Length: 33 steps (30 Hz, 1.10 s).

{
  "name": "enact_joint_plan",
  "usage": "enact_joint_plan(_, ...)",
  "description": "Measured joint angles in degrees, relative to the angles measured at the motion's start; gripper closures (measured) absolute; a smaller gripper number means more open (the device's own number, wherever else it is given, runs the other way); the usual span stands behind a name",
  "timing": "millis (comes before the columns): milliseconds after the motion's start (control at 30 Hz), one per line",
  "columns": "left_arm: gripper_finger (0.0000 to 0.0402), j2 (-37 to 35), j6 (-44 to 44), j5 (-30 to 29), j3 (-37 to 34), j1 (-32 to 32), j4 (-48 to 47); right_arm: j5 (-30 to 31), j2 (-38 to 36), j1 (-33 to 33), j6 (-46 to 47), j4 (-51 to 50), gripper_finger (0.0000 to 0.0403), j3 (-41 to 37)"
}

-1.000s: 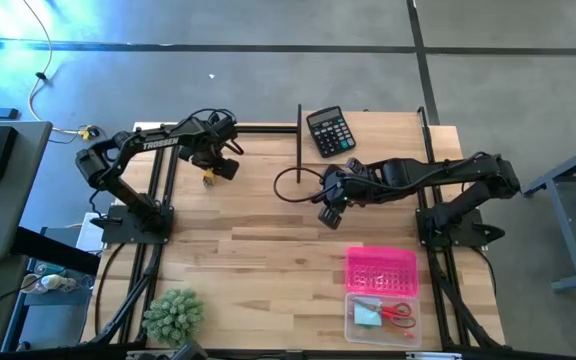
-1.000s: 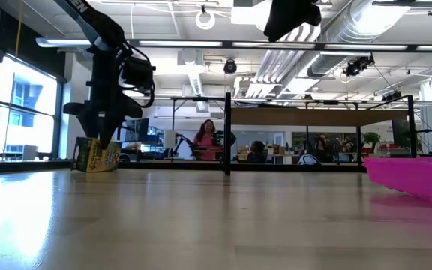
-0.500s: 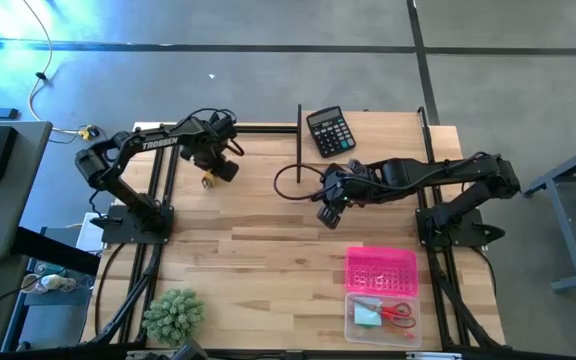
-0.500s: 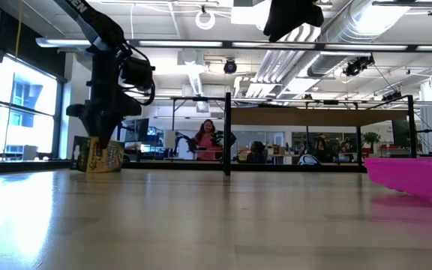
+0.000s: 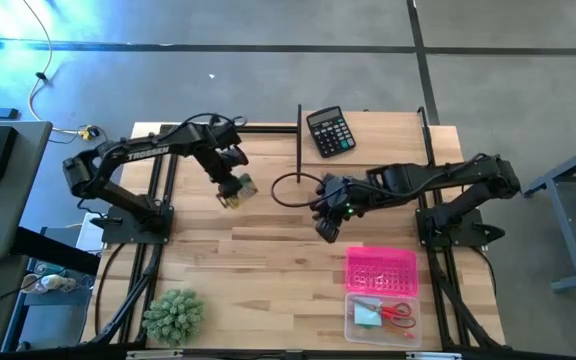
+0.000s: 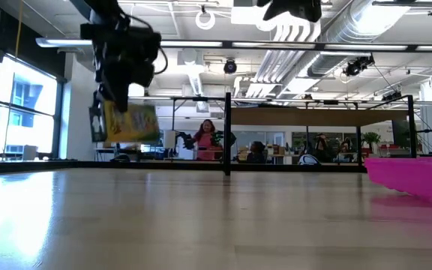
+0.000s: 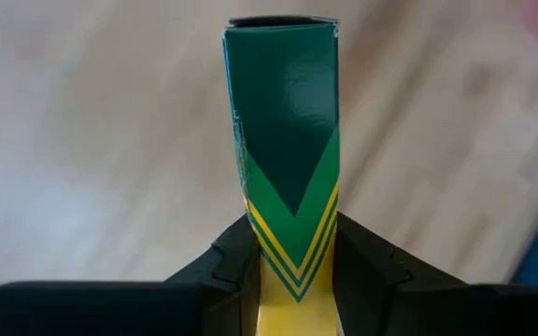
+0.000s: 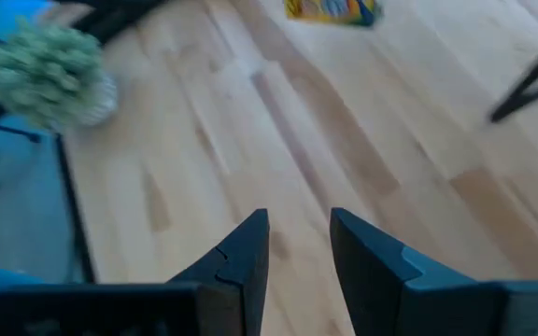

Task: Pack school essentials
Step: Put the yellow crayon box into the supply box

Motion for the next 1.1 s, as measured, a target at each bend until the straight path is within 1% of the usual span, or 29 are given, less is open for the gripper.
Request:
enact_joint_plan(133,0.0309,-1.64,1.92,4.12,2.55,-5.38,0.10,-1.67,0.00,0.96,1.72,5.02,0.0295,-0.01)
enact_joint_plan(267,0.0309,-2.03,3.55,6.82,5.81,-11.22,0.50,-2.86,0.00,1.69,2.18,11.64,0.0295,-0.01)
enact_joint_plan(467,0.0309,-2.05,5.33,7.00,10.50,-20.33,3.95,-2.93,0.00,2.33,2.15,20.63,0.0289,-0.02)
enact_joint_plan(567,0.0309,-2.05,5.69,6.95,12.18,-24.34,5.75,-3.47,0.00,2.36,2.20,23.45,0.0271,0.00)
enact_joint_plan(700,0.0309,-2.05,5.31,6.75,14.26,-28.83,7.47,-4.05,0.00,2.36,1.62,24.79,0.0232,0.00)
enact_joint_plan(900,0.0309,-2.03,0.01,6.05,15.60,-33.76,14.45,-4.19,0.00,2.36,0.09,24.56,0.0179,-0.02)
enact_joint_plan(967,0.0309,-2.03,-2.34,5.78,15.79,-34.73,16.84,-5.04,0.00,2.34,0.05,24.57,0.0168,-0.02)
enact_joint_plan(1100,0.0309,-2.03,-7.76,3.00,15.79,-35.94,21.27,-9.83,0.00,2.35,-0.49,24.59,0.0162,-0.02)
